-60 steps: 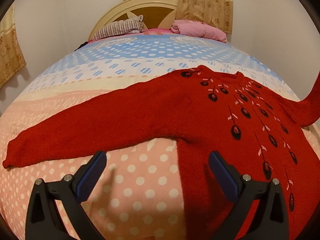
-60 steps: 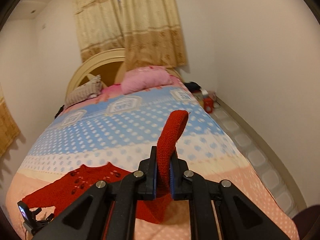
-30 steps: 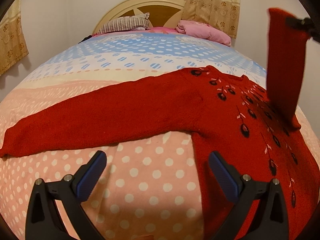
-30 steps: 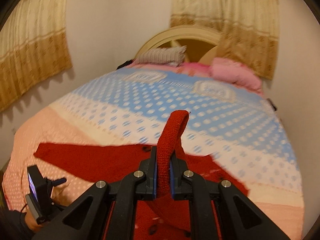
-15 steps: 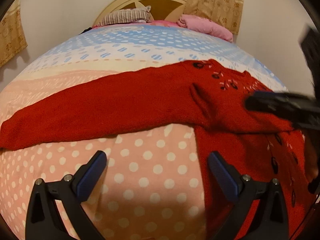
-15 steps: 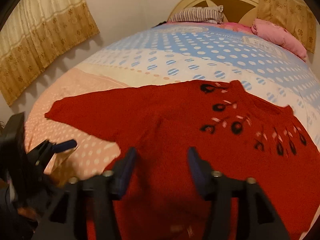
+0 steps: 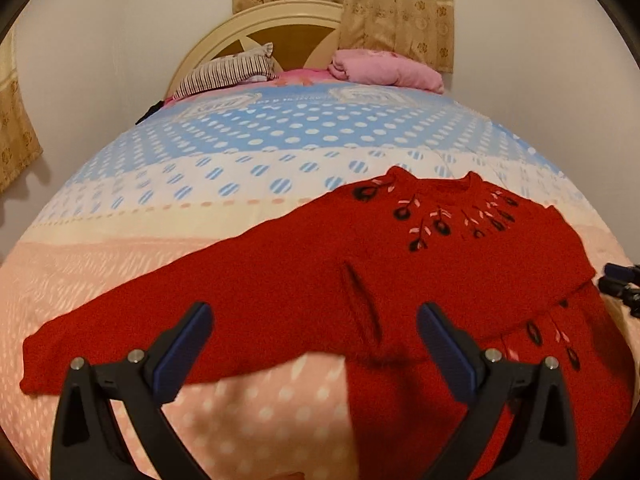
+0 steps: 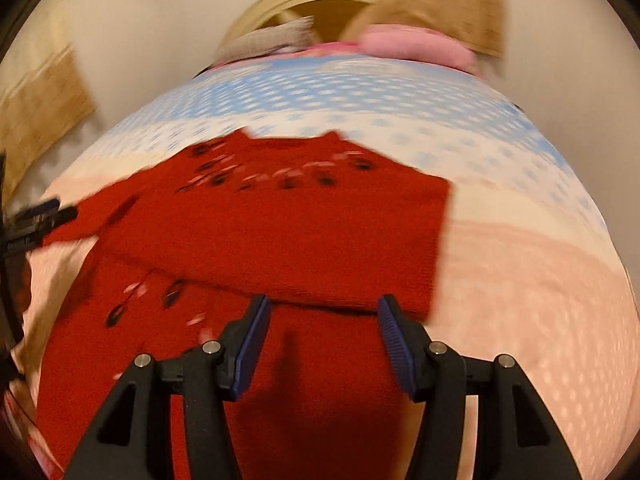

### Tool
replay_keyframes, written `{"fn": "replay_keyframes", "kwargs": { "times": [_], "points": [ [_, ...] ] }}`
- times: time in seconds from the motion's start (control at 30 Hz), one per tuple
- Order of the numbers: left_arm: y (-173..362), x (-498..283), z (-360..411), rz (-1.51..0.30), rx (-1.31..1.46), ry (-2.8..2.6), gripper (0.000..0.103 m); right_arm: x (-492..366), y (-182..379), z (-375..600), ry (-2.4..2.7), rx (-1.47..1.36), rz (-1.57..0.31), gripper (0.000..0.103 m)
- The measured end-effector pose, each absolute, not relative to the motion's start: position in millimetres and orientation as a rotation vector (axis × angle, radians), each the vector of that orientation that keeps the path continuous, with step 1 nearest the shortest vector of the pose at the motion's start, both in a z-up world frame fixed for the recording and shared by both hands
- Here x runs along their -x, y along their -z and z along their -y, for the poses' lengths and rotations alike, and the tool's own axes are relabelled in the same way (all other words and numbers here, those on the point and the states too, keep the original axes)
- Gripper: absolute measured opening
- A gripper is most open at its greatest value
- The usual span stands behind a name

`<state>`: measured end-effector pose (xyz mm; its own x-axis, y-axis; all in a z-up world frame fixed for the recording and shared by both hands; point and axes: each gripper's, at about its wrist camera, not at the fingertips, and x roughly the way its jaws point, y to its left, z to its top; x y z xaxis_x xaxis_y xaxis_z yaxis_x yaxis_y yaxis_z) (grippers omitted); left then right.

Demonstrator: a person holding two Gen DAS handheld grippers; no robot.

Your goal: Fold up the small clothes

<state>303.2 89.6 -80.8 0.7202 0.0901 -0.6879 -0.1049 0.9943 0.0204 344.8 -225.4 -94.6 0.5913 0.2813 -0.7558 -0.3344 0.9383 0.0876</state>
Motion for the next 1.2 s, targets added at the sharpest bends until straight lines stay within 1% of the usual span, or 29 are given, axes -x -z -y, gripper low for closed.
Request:
{"fn": "replay_keyframes", "kwargs": {
  "times": [0.13,0.17,0.2,0.23,0.33,0.43,0.47,0.53,0.63,0.73,0.8,0.83,0.93,1.0,1.07,1.1,1.17,1.2],
  "points": [
    [97,-323,-77,-0.79,-0.007,-0.141,0.103,-369,93,261,-0.3,-0.062,-0.877,0.057],
    [104,-327,-75,-0.801,-0.019,-0.154,0.103,-377,92,267,-0.288,-0.088,-0.883,0.054],
    [110,-330,-74,-0.812,-0.027,-0.161,0.103,-389,91,275,-0.274,-0.125,-0.887,0.05],
    [118,-334,-72,-0.837,-0.036,-0.168,0.103,-398,91,279,-0.269,-0.145,-0.892,0.04],
    [131,-337,-72,-0.877,-0.043,-0.186,0.103,-432,92,285,-0.242,-0.187,-0.91,0.038],
    [132,-337,-77,-0.886,-0.015,-0.198,0.103,-463,104,275,-0.239,-0.17,-0.951,0.028],
    [135,-337,-78,-0.9,-0.004,-0.191,0.103,-471,111,268,-0.236,-0.146,-0.97,0.026],
    [139,-339,-84,-0.921,0.046,-0.169,0.103,-484,130,249,-0.233,-0.075,-1.028,0.026],
    [142,-338,-92,-0.931,0.128,-0.14,0.103,-481,134,238,-0.206,-0.006,-0.98,0.026],
    [139,-335,-87,-0.932,0.105,-0.126,0.103,-472,132,243,-0.205,-0.005,-0.954,0.026],
    [133,-332,-86,-0.923,0.084,-0.123,0.103,-461,126,255,-0.199,-0.055,-0.941,0.028],
    [128,-327,-85,-0.899,0.065,-0.139,0.099,-456,123,258,-0.196,-0.07,-0.932,0.031],
    [110,-313,-77,-0.798,0.069,-0.108,0.099,-430,113,262,-0.207,-0.061,-0.894,0.045],
    [102,-308,-67,-0.777,0.065,-0.059,0.098,-415,109,259,-0.222,-0.028,-0.876,0.046],
    [105,-316,-58,-0.809,0.044,-0.017,0.085,-397,107,254,-0.234,0.016,-0.86,0.047],
    [108,-320,-58,-0.827,0.046,-0.015,0.072,-390,107,253,-0.24,0.024,-0.854,0.047],
    [121,-331,-62,-0.887,0.081,-0.017,0.055,-378,105,251,-0.264,0.02,-0.844,0.047],
    [125,-333,-64,-0.907,0.099,-0.008,0.044,-374,105,251,-0.275,0.012,-0.842,0.047]
  ]
}}
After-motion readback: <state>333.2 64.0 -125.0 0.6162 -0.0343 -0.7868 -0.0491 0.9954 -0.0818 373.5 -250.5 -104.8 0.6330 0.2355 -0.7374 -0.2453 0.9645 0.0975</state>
